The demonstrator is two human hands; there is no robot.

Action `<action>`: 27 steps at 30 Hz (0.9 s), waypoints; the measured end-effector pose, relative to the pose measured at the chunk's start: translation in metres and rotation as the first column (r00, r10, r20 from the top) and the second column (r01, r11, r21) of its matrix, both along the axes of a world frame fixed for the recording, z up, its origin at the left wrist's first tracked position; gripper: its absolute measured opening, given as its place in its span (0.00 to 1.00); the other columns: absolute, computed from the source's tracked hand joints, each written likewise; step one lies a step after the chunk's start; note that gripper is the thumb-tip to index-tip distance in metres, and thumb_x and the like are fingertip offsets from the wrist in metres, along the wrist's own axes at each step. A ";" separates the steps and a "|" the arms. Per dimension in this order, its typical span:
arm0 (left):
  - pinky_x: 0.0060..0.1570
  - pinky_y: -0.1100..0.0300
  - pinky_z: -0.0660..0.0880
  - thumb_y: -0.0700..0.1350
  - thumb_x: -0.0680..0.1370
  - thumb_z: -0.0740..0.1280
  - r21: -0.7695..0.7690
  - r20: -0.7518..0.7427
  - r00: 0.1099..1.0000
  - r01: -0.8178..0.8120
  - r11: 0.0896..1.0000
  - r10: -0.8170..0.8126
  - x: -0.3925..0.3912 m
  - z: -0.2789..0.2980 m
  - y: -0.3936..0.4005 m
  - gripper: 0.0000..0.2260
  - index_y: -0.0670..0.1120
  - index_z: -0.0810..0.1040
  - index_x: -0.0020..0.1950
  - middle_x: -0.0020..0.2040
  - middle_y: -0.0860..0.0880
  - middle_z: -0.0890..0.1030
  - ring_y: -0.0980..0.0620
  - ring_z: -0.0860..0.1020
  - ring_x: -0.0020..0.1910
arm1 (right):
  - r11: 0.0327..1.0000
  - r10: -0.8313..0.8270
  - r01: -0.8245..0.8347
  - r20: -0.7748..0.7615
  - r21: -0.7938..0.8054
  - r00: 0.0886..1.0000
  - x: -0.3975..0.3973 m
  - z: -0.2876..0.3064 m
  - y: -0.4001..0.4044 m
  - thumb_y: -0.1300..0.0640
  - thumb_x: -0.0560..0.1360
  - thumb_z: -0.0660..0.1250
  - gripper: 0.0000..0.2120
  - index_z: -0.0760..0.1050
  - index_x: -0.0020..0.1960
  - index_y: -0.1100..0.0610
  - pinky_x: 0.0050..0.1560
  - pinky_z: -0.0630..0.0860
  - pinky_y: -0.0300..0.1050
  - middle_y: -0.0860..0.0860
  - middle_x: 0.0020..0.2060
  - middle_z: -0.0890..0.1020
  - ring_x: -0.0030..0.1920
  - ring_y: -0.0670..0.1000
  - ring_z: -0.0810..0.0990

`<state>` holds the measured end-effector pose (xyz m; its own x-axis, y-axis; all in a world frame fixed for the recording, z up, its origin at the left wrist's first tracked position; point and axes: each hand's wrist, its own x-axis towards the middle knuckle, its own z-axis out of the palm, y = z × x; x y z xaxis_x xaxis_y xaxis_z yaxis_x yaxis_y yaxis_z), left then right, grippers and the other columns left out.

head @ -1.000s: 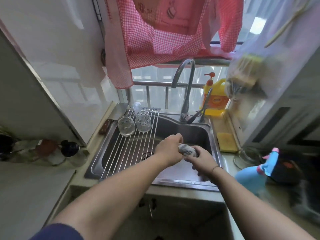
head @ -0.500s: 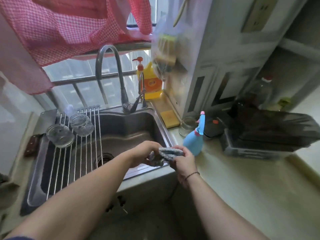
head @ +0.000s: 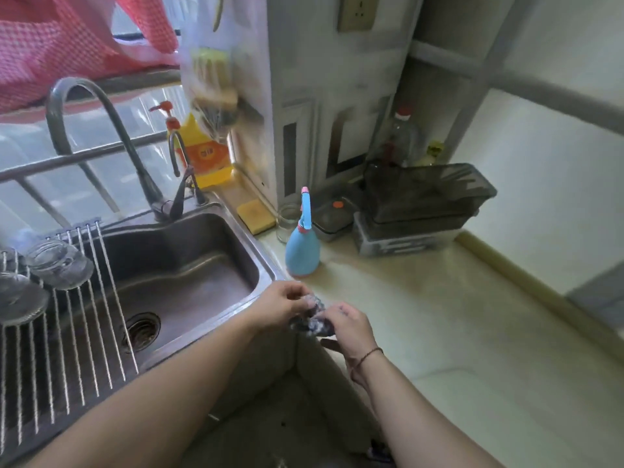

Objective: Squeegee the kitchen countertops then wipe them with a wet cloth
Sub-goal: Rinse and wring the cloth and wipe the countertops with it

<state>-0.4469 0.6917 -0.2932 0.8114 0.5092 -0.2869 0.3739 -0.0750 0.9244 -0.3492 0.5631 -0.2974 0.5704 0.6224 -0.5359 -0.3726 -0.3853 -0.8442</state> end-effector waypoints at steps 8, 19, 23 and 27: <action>0.39 0.67 0.70 0.39 0.78 0.66 0.241 0.080 0.992 -0.111 0.964 0.095 0.052 0.019 -0.080 0.07 0.47 0.75 0.40 0.35 0.54 0.75 0.63 0.72 0.33 | 0.986 0.164 -0.159 0.178 -0.042 0.970 0.044 0.014 -0.074 0.59 0.64 0.66 0.15 0.73 0.51 0.55 0.40 0.76 0.46 0.55 0.42 0.81 0.39 0.51 0.79; 0.29 0.64 0.73 0.44 0.77 0.69 -0.159 0.110 0.874 -0.455 0.876 0.474 0.050 0.026 -0.112 0.06 0.43 0.78 0.41 0.31 0.48 0.78 0.54 0.75 0.28 | 0.971 0.215 -0.226 0.126 0.082 0.969 0.080 0.014 -0.159 0.58 0.79 0.64 0.11 0.75 0.39 0.60 0.26 0.68 0.40 0.58 0.31 0.76 0.24 0.50 0.69; 0.40 0.57 0.75 0.47 0.75 0.72 -0.107 0.116 0.955 -0.261 0.960 0.272 0.035 0.023 -0.113 0.07 0.43 0.81 0.43 0.37 0.46 0.81 0.50 0.78 0.36 | 0.982 0.007 0.020 -0.144 0.188 0.990 0.096 0.009 -0.172 0.64 0.71 0.67 0.05 0.72 0.37 0.63 0.27 0.70 0.41 0.59 0.33 0.71 0.31 0.56 0.74; 0.39 0.61 0.74 0.50 0.72 0.74 -0.080 0.065 0.989 -0.131 0.988 0.136 0.021 0.021 -0.109 0.07 0.48 0.82 0.42 0.37 0.49 0.80 0.53 0.77 0.37 | 0.994 -0.024 0.006 0.169 0.105 0.985 0.109 0.001 -0.170 0.68 0.73 0.67 0.16 0.77 0.29 0.57 0.32 0.68 0.41 0.49 0.25 0.74 0.30 0.50 0.71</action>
<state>-0.4259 0.5826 -0.2725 0.7571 0.5933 -0.2736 0.3103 0.0420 0.9497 -0.2398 0.3930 -0.2963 0.6575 0.6600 -0.3634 -0.2252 -0.2882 -0.9307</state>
